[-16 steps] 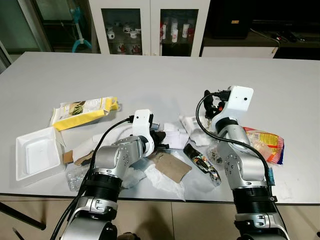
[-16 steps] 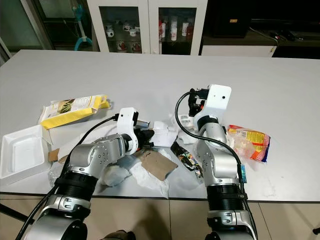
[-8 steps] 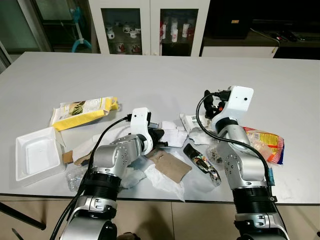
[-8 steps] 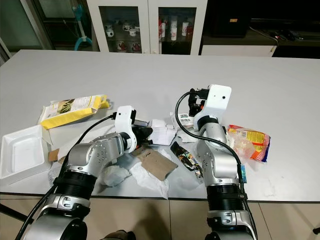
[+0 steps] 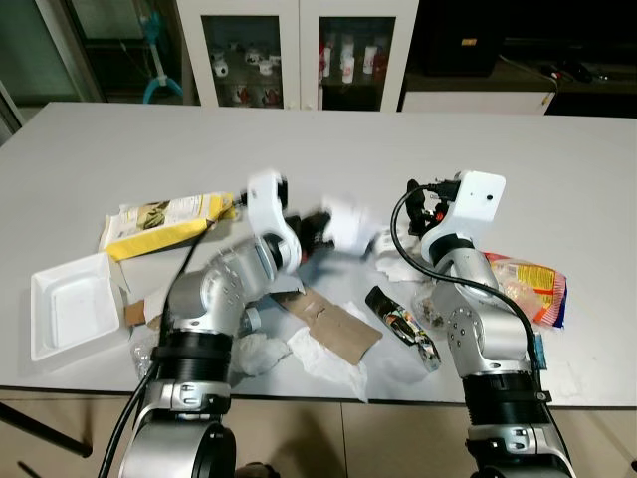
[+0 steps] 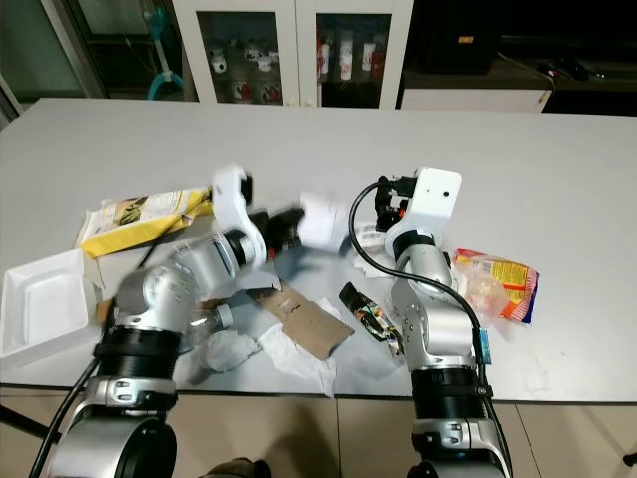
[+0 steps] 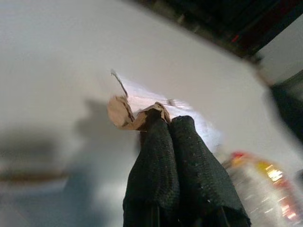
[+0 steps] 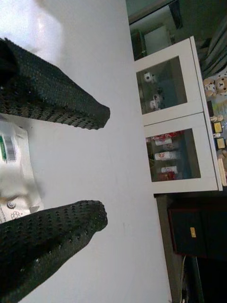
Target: Picking trash to rubbish bin
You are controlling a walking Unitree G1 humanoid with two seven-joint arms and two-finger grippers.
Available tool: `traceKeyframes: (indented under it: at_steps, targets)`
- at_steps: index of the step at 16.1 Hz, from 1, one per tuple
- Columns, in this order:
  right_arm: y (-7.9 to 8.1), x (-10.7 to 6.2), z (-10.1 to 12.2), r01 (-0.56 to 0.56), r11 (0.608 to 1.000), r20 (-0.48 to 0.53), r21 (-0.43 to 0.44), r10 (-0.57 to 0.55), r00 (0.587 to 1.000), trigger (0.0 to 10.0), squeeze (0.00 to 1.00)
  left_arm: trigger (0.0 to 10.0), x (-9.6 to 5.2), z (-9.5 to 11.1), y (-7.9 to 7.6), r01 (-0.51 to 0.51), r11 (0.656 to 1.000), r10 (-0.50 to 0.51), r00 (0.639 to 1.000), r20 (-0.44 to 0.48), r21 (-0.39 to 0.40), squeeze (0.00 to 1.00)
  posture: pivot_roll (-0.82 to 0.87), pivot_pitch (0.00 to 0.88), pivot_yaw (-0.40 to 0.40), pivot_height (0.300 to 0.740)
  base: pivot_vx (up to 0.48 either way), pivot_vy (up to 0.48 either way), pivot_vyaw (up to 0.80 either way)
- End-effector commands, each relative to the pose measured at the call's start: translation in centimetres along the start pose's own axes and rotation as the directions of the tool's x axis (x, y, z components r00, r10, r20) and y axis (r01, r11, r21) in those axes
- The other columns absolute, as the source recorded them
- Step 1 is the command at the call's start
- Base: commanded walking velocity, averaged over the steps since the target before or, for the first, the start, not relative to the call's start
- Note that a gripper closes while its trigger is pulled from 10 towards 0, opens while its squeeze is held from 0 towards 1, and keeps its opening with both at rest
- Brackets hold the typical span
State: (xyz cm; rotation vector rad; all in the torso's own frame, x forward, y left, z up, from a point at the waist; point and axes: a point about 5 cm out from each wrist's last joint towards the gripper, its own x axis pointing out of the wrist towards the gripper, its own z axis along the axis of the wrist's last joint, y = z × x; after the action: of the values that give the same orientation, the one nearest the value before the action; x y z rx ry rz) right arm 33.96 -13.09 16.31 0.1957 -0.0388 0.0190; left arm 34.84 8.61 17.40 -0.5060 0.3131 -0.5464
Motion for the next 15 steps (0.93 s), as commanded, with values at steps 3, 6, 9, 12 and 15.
traceKeyframes:
  at_steps: [3, 6, 9, 12, 15]
  targets:
    - [0.2, 0.1, 0.4, -0.005, 1.0, 0.008, 0.008, 0.005, 1.0, 10.0, 0.0, 10.0, -0.5, 2.5, -1.5, 0.125, 0.992, -0.126, 0.984, 0.13, 0.015, 0.0, 0.03, 0.015, 0.029, 0.74, 0.0, 0.0, 0.0]
    - [0.1, 0.1, 0.4, -0.001, 1.0, 0.012, 0.012, 0.001, 1.0, 10.0, 0.0, 10.0, -1.5, 5.6, -1.3, -0.015, 0.993, -0.032, 0.926, 0.375, 0.121, 0.0, 0.03, 0.018, 0.028, 0.74, 0.0, 0.0, 0.0]
    - [0.2, 0.1, 0.5, -0.006, 1.0, 0.019, 0.02, 0.005, 1.0, 10.0, 0.0, 10.0, -2.1, 6.5, -1.1, -0.107, 0.986, 0.027, 0.861, 0.507, 0.128, 0.0, 0.03, 0.017, 0.026, 0.74, 0.0, 0.0, 0.0]
    - [0.1, 0.1, 0.6, -0.005, 1.0, 0.024, 0.022, 0.005, 1.0, 10.0, 0.0, 10.0, -2.6, 6.6, -0.8, -0.163, 0.981, 0.074, 0.81, 0.582, 0.102, 0.0, 0.03, 0.015, 0.024, 0.74, 0.0, 0.0, 0.0]
    - [0.2, 0.1, 0.4, -0.012, 1.0, 0.019, 0.023, 0.012, 1.0, 10.0, 0.0, 10.0, -3.0, 6.2, -0.3, -0.254, 0.957, 0.113, 0.768, 0.631, 0.138, 0.0, 0.03, 0.01, 0.02, 0.74, 0.0, 0.0, 0.0]
